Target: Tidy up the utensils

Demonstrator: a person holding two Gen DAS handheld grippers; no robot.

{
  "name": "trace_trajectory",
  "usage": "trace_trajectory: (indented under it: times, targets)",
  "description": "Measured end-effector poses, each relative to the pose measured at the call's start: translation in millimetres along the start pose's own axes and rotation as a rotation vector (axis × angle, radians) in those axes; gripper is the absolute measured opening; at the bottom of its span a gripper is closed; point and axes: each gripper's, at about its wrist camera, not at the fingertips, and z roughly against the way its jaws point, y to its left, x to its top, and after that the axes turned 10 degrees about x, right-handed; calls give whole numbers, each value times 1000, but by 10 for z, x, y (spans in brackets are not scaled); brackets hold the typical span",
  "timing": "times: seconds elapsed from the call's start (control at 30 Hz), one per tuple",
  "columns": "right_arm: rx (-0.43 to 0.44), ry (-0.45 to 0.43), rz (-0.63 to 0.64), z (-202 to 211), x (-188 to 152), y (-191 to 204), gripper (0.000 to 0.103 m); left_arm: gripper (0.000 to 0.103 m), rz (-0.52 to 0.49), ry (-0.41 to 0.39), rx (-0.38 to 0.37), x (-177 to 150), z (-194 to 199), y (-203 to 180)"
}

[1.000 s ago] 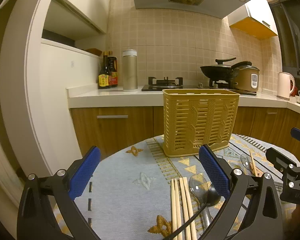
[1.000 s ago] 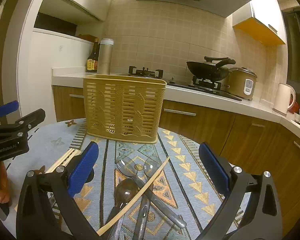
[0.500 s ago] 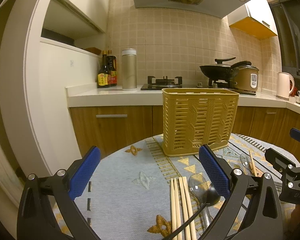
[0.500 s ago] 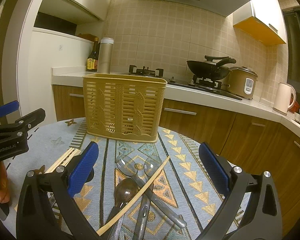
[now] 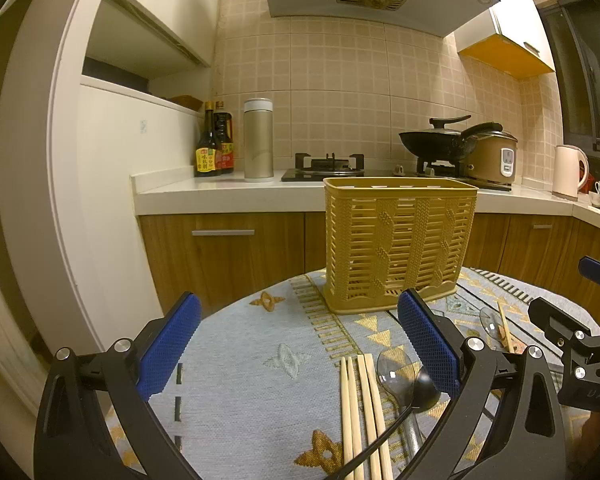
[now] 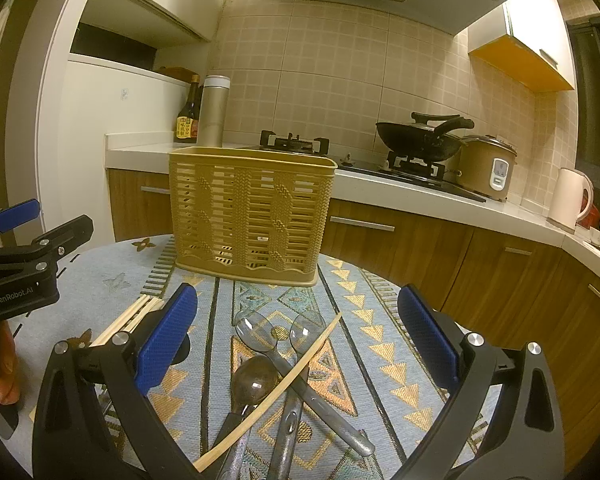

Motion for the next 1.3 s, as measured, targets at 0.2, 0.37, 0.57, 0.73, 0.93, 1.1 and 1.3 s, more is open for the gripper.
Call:
trace_trajectory:
  times: [0.2, 0.37, 0.57, 0.73, 0.93, 1.1, 1.3]
  targets:
    - [-1, 1, -1, -3, 1, -1, 96, 95, 0, 0, 0, 1, 0, 0]
    - [-1, 1, 0, -6, -1, 0, 96, 95, 1, 1, 0, 5, -2, 5]
    - [-1, 1, 1, -9, -2, -2, 96, 95, 1, 1, 0, 6, -2, 7]
    - [-1, 1, 1, -11, 0, -3, 96, 95, 2, 1, -1, 4, -3, 4]
    - [-1, 2, 1, -11, 0, -5, 96, 95, 1, 1, -1, 8, -3, 9]
    - [-2, 1, 0, -12, 0, -2, 96, 95, 0, -1, -1, 8, 0, -7]
    - [-2, 2, 1, -12, 3, -3, 96, 95, 2, 1, -2, 15, -4, -18]
